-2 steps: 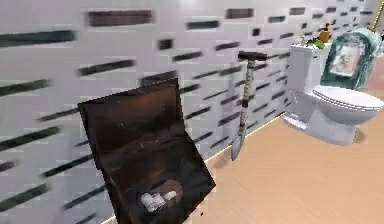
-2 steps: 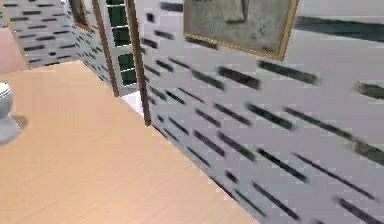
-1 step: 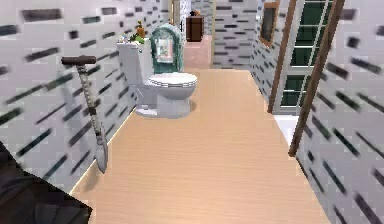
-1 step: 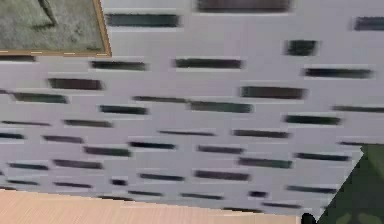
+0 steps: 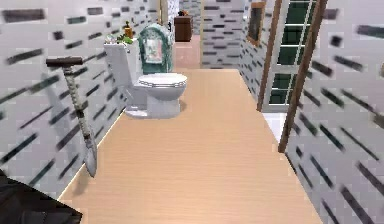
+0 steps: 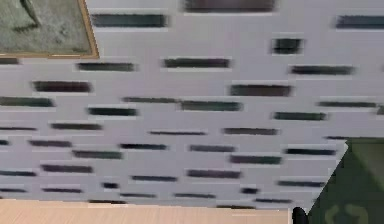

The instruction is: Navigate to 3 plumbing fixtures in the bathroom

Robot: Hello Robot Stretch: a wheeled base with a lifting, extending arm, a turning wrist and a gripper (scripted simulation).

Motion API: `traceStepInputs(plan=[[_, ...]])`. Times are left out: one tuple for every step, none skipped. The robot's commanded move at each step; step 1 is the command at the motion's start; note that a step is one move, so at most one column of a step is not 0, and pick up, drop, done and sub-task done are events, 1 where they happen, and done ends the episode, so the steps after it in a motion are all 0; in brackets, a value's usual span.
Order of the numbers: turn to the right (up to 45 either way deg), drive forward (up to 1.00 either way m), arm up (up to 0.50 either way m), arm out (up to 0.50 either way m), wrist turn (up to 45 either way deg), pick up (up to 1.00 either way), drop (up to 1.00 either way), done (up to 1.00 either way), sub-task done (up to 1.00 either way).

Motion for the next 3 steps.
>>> traceStepInputs(plan=[[0.0, 1.00, 0.00, 0.00, 0.0, 0.00, 0.00, 0.00, 0.00], [3.0, 0.00, 0.00, 0.00, 0.0, 0.00, 0.00, 0.00, 0.00], [0.0, 0.80, 0.00, 0.00, 0.0, 0.00, 0.00, 0.00, 0.00]])
